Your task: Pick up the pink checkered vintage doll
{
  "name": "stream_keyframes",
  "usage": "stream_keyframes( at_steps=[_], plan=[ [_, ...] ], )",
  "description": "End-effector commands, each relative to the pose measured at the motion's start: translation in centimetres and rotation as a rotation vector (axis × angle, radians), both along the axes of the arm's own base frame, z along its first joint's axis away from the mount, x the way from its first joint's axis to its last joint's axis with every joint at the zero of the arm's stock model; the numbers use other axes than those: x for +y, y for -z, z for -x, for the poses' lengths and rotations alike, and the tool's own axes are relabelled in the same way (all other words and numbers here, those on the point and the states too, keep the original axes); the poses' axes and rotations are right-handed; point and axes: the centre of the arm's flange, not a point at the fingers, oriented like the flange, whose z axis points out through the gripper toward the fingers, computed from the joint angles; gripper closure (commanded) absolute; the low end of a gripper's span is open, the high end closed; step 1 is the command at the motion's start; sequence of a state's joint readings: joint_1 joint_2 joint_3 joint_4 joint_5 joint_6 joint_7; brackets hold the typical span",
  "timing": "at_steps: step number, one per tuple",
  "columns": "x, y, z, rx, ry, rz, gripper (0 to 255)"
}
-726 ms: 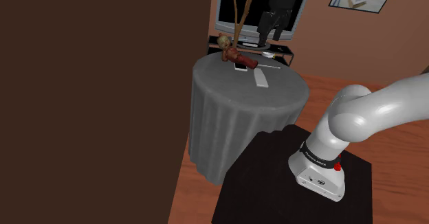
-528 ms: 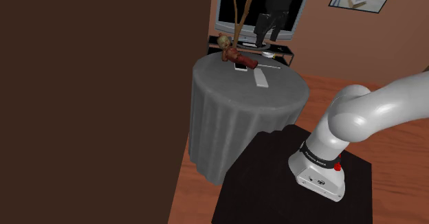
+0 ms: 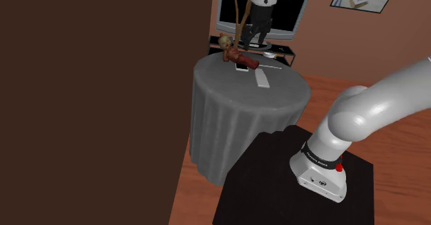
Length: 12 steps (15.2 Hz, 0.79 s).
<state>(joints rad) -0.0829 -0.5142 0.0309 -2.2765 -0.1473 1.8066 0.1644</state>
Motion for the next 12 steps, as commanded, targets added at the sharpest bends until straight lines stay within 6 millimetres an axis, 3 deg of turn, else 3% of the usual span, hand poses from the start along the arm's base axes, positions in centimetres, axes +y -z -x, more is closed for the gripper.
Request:
stream_keyframes(
  at_steps=[1, 12],
  plan=[
    [-1.1, 1.1, -2.0, -0.006, 0.009, 0.023, 0],
    [-8.3, 6.7, -12.0, -0.029, 0.066, 0.147, 0]
  ],
)
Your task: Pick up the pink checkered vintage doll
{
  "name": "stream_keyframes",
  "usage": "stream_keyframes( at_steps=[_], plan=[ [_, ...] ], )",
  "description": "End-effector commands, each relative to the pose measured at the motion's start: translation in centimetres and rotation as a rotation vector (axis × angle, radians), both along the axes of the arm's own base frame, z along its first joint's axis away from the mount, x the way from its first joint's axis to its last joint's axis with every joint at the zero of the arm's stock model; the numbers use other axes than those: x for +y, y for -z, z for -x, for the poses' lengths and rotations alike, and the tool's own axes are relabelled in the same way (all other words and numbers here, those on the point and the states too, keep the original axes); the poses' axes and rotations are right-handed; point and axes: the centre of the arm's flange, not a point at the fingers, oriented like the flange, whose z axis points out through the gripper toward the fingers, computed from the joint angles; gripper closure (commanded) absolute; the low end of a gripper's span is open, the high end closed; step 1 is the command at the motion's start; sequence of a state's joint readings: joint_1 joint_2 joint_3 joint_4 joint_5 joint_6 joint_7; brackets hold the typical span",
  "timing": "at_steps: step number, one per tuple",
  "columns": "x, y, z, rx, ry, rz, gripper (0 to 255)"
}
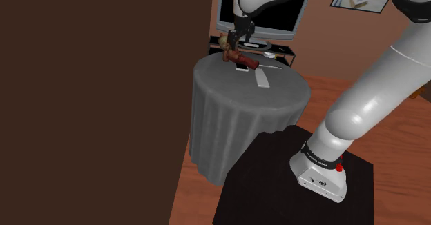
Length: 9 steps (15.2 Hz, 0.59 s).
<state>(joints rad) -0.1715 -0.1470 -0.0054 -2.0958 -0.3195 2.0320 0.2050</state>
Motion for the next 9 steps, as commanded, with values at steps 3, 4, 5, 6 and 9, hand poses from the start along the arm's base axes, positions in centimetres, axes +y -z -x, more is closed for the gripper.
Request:
stream_keyframes(
  at_steps=[3, 4, 5, 6, 9],
  plan=[
    [-2.7, 2.2, -3.8, -0.008, 0.02, 0.046, 0],
    [-3.4, 2.6, -4.7, -0.01, 0.025, 0.057, 0],
    [-4.2, 3.0, -5.6, -0.012, 0.03, 0.068, 0],
    [-4.9, 3.4, -6.5, -0.014, 0.035, 0.079, 0],
    [-7.1, 4.5, -8.9, -0.02, 0.05, 0.111, 0]
  ],
)
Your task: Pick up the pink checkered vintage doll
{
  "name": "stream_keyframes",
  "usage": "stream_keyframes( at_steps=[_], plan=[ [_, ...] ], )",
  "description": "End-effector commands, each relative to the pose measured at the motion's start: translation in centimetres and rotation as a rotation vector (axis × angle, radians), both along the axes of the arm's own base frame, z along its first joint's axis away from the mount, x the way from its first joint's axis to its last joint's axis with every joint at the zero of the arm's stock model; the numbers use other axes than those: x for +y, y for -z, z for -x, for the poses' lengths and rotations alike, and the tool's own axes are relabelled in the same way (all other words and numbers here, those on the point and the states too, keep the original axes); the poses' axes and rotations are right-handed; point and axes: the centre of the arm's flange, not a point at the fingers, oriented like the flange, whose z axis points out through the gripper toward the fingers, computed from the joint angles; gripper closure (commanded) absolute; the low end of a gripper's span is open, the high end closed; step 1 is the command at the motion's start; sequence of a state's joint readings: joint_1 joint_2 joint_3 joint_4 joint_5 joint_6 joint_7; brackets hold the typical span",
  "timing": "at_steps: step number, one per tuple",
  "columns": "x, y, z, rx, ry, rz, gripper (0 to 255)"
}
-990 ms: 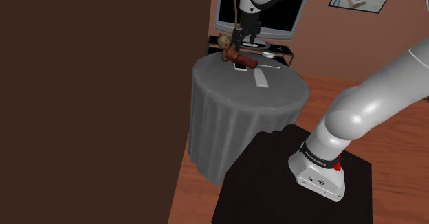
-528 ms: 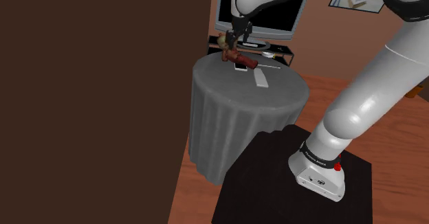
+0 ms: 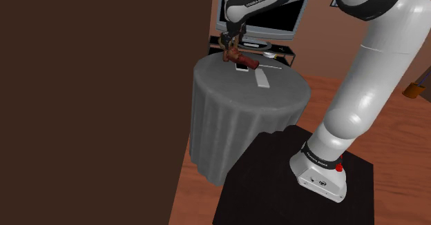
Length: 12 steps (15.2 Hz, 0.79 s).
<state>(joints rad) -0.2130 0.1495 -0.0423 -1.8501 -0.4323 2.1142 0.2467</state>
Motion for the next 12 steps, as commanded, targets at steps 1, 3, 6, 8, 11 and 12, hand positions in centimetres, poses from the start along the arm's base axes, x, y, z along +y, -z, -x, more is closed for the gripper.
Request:
stream_keyframes(
  at_steps=[1, 3, 6, 8, 11, 12],
  plan=[
    [-0.8, 1.1, -0.9, -0.002, 0.005, 0.011, 0],
    [-0.8, 2.1, -0.9, -0.002, 0.005, 0.011, 0],
    [-0.8, 3.7, -0.9, -0.002, 0.005, 0.011, 0],
    [-0.8, 4.5, -0.9, -0.002, 0.005, 0.011, 0],
    [-0.7, 4.5, -0.8, -0.002, 0.005, 0.011, 255],
    [-0.7, 4.6, -0.8, -0.002, 0.005, 0.011, 255]
  ],
)
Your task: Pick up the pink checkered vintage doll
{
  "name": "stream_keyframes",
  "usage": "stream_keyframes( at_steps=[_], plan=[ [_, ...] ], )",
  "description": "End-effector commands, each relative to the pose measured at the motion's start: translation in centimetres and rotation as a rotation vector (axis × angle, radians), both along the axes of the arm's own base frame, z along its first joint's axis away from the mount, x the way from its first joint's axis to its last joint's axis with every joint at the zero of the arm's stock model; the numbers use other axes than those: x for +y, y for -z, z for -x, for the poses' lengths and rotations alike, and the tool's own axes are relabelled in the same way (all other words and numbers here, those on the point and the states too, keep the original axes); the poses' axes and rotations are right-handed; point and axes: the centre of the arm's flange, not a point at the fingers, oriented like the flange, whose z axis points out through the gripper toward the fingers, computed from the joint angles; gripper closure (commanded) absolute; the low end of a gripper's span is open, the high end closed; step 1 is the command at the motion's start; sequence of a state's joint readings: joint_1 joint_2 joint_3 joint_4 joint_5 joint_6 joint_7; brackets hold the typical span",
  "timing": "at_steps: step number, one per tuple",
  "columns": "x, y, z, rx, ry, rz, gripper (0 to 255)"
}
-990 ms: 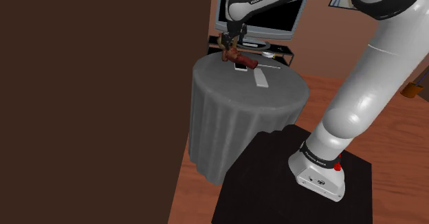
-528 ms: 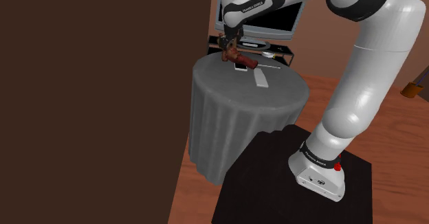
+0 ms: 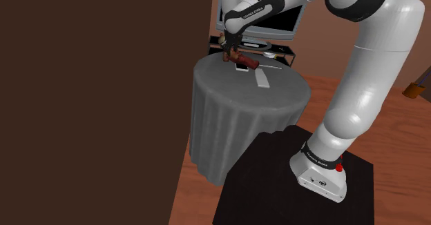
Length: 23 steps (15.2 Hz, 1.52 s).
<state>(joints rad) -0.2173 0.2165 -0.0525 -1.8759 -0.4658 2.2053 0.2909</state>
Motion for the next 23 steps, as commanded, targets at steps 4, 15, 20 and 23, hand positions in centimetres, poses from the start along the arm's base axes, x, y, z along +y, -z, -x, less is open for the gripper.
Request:
stream_keyframes(
  at_steps=[4, 15, 20, 23],
  plan=[
    [0.0, 0.0, 0.0, 0.0, 0.001, 0.0, 255],
    [-0.1, -4.2, -0.1, 0.0, 0.001, 0.0, 255],
    [-0.1, -6.8, -0.1, 0.0, 0.001, 0.0, 255],
    [-0.1, -8.0, -0.1, 0.0, 0.001, 0.0, 255]
  ],
)
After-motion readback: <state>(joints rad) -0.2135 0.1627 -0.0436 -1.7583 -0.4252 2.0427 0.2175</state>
